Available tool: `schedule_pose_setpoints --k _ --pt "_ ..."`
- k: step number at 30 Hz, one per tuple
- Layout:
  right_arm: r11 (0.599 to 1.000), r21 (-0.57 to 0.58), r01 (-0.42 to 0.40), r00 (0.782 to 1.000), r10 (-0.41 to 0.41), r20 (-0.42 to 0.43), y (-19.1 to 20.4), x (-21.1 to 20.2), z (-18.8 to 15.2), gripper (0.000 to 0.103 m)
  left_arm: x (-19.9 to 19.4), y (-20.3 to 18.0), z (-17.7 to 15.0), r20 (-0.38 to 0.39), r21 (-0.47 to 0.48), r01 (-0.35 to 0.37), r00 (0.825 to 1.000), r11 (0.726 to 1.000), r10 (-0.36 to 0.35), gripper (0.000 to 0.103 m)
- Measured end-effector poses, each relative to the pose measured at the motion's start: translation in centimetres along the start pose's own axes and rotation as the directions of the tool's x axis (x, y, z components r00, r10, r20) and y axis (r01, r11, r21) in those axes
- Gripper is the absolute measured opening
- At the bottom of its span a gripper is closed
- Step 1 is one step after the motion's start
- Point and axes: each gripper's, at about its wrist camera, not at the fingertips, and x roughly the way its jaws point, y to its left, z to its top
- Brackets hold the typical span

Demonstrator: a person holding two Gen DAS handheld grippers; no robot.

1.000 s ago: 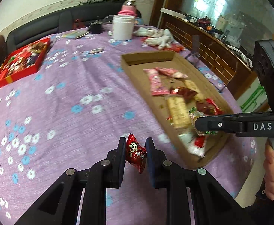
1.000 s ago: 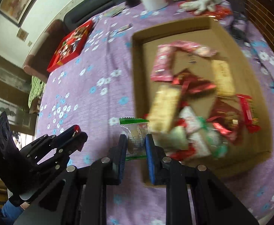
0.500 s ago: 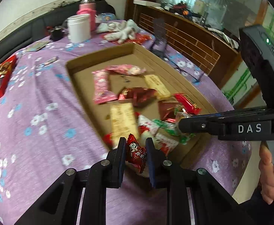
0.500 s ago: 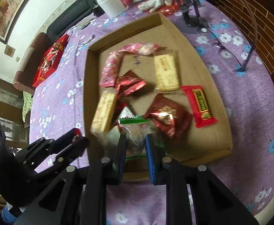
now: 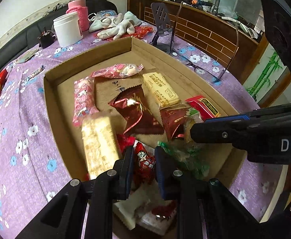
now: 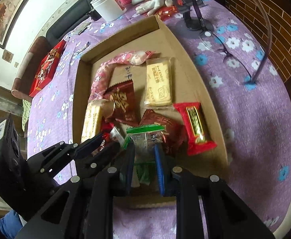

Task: Organize snacks
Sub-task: 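Carry the red packet and clear candy bag over the tray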

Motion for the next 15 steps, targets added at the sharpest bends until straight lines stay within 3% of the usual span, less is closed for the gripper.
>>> schedule_pose_setpoints --k 7,15 --pt "1.0 -0.018 0.004 0.999 -0.003 0.037 0.4 0.3 1.9 0.019 0.1 -0.4 0.3 0.021 0.016 -0.039 0.999 0.999 0.039 0.02" --pt "0.999 -0.038 0.005 0.999 -0.004 0.032 1.1 0.8 1.7 0.019 -0.1 -1.0 -0.1 0.051 0.064 -0.093 0.995 0.994 0.089 0.02"
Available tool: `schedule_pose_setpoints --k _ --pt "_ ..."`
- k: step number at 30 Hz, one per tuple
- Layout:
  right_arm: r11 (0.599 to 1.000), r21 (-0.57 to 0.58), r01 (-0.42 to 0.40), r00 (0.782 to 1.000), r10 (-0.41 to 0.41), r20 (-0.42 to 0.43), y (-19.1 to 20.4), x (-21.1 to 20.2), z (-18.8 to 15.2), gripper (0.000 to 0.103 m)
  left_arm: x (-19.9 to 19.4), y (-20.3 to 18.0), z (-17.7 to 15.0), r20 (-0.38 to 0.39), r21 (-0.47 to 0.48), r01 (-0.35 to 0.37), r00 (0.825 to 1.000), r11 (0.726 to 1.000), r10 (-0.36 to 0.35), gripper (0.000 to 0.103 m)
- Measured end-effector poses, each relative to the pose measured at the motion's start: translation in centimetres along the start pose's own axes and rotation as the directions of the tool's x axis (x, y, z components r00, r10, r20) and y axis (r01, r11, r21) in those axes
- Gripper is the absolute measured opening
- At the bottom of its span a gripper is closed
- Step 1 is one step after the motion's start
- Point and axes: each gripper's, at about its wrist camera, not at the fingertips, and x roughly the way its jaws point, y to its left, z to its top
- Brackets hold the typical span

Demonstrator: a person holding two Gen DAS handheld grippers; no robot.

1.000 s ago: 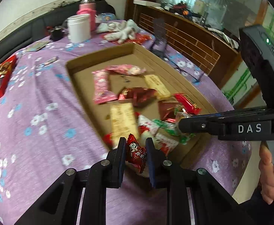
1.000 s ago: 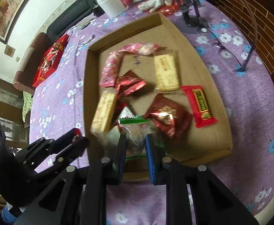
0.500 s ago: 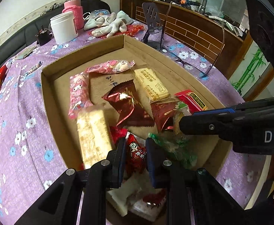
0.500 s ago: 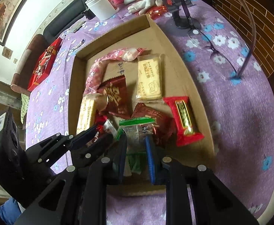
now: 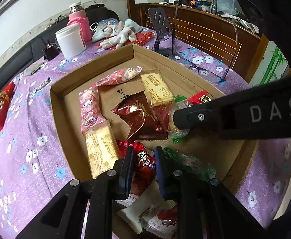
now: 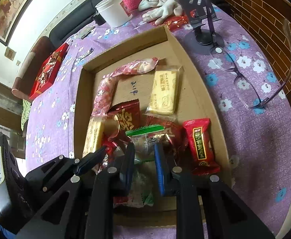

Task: Organize snacks
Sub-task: 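Carry the red packet and clear candy bag over the tray, then open both grippers to drop the red packet and candy bag into the tray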

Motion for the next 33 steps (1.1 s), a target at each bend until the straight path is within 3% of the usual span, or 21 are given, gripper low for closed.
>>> schedule_pose_setpoints --k 33 --pt "1.0 0.017 0.026 0.999 -0.027 0.028 -0.5 -1.5 -1.1 0.019 -1.3 -1.2 -0.4 0.049 0.071 -0.049 0.998 0.996 0.045 0.022"
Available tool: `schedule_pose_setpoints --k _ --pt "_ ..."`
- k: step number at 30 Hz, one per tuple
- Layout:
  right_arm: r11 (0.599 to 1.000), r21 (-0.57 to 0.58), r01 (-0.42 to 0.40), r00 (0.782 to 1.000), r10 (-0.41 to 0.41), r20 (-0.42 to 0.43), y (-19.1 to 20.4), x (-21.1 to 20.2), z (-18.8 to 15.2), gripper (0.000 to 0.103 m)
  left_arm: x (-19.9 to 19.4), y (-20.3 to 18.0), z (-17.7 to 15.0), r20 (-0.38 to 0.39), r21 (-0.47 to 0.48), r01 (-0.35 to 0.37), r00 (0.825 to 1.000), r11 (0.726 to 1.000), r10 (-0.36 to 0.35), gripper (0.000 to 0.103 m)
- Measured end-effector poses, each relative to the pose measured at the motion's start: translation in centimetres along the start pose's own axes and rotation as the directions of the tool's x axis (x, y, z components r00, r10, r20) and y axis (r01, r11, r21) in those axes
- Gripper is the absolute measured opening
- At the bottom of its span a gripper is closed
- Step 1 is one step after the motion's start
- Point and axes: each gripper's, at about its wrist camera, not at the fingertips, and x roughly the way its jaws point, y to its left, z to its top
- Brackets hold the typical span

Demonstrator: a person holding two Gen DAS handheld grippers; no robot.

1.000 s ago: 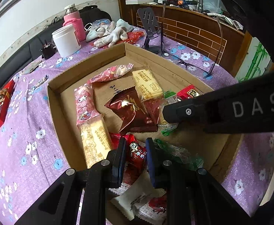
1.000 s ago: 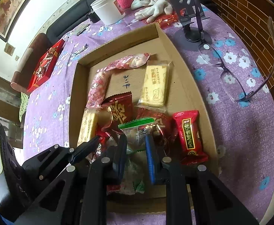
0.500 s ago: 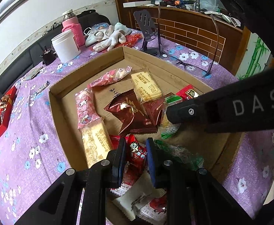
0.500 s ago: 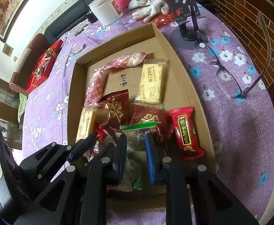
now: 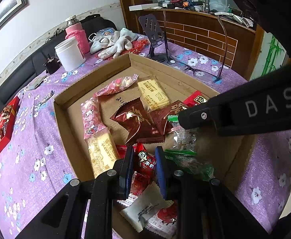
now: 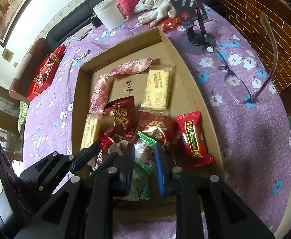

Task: Organize snacks
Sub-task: 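Open both grippers to drop the red packet and candy bag into the tray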

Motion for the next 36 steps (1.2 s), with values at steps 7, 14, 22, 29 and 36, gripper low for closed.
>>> schedule_pose_setpoints --k 7,14,22,29,36 --pt "0.999 -0.028 0.038 0.998 -0.037 0.042 0.1 -1.2 -0.4 0.021 -0.9 -0.4 -0.2 0.004 0.003 -0.032 0.999 0.999 0.032 0.025" --pt "0.996 -0.054 0.064 0.996 -0.061 0.063 0.3 -2.1 -1.1 0.032 -2.4 0.4 -1.1 -0.021 -0.062 -0.06 0.998 0.996 0.058 0.034" --pt "0.994 0.03 0.108 0.989 -0.11 0.098 1.0 -3.0 -3.1 0.034 -4.4 0.9 -1.8 0.027 -0.004 -0.009 1.0 1.0 0.01 0.044" --pt "0.977 0.12 0.177 0.971 -0.193 0.142 2.5 -4.5 -5.5 0.041 -5.4 1.9 -2.3 0.061 0.048 0.08 0.995 0.996 -0.083 0.052" --pt "0.95 0.187 0.248 0.951 -0.276 0.14 3.3 -5.3 -7.7 0.049 -5.6 2.6 -2.7 0.057 0.053 0.16 0.985 0.986 -0.163 0.07"
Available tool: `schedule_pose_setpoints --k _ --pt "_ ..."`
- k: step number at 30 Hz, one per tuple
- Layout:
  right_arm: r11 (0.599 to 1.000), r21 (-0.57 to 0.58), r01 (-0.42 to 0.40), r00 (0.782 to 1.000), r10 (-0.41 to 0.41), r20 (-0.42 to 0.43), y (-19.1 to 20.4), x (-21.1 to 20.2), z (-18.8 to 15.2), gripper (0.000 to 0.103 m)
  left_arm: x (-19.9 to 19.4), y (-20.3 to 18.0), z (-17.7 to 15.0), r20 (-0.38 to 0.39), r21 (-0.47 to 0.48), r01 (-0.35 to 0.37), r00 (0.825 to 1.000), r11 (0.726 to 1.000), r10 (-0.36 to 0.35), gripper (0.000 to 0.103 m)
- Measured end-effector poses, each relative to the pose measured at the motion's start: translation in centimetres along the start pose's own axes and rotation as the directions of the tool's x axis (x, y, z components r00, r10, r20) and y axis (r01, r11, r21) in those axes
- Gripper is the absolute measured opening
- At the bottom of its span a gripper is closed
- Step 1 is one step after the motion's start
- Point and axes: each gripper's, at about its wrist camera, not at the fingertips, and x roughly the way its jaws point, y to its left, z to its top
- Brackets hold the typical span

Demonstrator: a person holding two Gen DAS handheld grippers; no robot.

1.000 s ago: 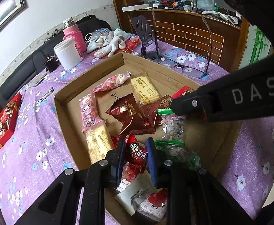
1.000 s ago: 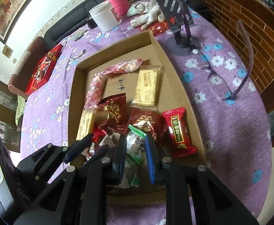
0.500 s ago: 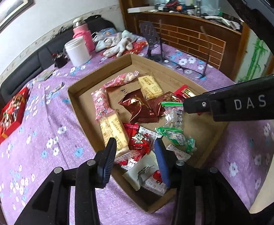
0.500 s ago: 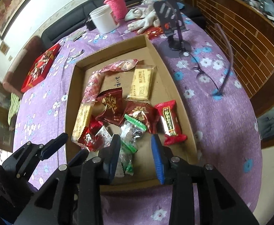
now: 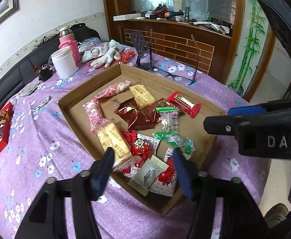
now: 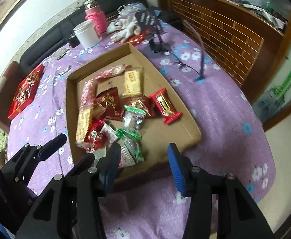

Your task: Organize snacks

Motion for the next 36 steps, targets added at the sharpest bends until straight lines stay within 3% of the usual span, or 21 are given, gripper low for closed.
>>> schedule_pose_setpoints --k 3,8,13,16,25,28,31,36 --pt "0.999 0.009 0.035 0.999 -0.035 -0.002 0.3 -0.4 -0.9 0.054 0.0 0.4 -0.1 -0.007 -0.006 0.022 1.0 1.0 -0.022 0.074" --pt "0.995 0.037 0.095 0.995 -0.095 0.004 0.2 -1.2 -1.9 0.065 -0.1 1.6 -0.4 -0.039 -0.044 0.023 0.999 0.999 -0.024 0.089" --pt "0.99 0.026 0.136 0.991 -0.136 0.002 0.5 -1.2 -3.0 0.07 -0.6 3.6 -1.0 -0.074 -0.064 -0.051 0.996 0.997 0.046 0.093" --pt "0.987 0.002 0.161 0.987 -0.161 -0.029 1.0 -0.4 -3.2 0.07 -1.6 4.8 -1.2 -0.057 -0.089 -0.076 0.996 0.993 0.071 0.098" --pt "0.992 -0.047 0.116 0.993 -0.115 0.019 2.1 -1.3 -2.3 0.072 -4.2 5.9 -0.2 -0.058 -0.114 -0.133 0.99 0.985 0.127 0.099" --pt "0.992 -0.06 0.114 0.993 -0.113 0.031 2.1 -1.6 -2.0 0.072 -5.4 4.8 0.2 -0.037 -0.05 -0.178 0.984 0.983 0.176 0.099" --pt "0.992 -0.066 0.109 0.993 -0.106 0.048 2.1 -2.0 -1.8 0.072 -6.4 4.2 0.1 -0.004 -0.049 -0.252 0.968 0.966 0.253 0.099" --pt "0.992 -0.075 0.103 0.994 -0.099 0.054 2.3 -2.3 -2.0 0.072 -6.5 4.3 0.0 -0.016 -0.073 -0.232 0.973 0.97 0.232 0.099"
